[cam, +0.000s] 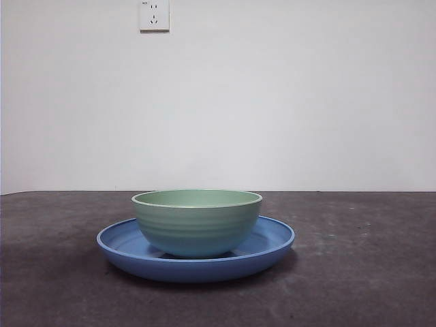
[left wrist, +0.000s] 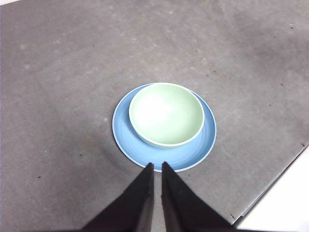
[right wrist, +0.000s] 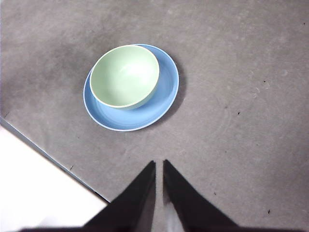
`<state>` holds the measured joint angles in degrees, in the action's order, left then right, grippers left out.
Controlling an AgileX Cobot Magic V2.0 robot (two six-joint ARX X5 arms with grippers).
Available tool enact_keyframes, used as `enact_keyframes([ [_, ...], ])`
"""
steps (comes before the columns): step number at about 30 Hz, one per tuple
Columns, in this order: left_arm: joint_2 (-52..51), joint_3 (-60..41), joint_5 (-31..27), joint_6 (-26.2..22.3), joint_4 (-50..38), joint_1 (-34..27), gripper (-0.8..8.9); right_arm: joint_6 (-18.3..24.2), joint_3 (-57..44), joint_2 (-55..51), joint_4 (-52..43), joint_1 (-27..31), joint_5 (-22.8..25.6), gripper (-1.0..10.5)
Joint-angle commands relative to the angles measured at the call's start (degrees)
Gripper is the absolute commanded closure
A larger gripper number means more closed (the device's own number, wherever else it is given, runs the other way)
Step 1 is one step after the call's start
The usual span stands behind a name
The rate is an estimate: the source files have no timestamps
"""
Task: Place the green bowl on the blue plate
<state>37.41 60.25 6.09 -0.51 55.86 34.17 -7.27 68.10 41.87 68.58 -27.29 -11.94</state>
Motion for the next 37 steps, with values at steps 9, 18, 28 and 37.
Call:
enact_keyframes([
  [9, -0.9, -0.3, -0.3, -3.9, -4.5, -17.8, 7.87, 0.4, 0.5, 0.3, -0.4, -0.3, 0.0, 9.3],
  [18, -10.7, -23.8, -0.4, -3.3, -37.4, -32.1, 7.87, 0.5, 0.5, 0.3, -0.4, -0.3, 0.0, 9.3],
  [28, -29.9, -52.4, -0.7, 3.4, -52.1, -41.1, 7.87, 0.5, 0.5, 0.3, -0.4, -0.3, 0.0, 9.3],
  [37, -37.2, -57.9, -0.8, 2.9, -51.8, -41.7, 7.87, 0.4, 0.5, 0.3, -0.4, -0.3, 0.0, 9.3],
])
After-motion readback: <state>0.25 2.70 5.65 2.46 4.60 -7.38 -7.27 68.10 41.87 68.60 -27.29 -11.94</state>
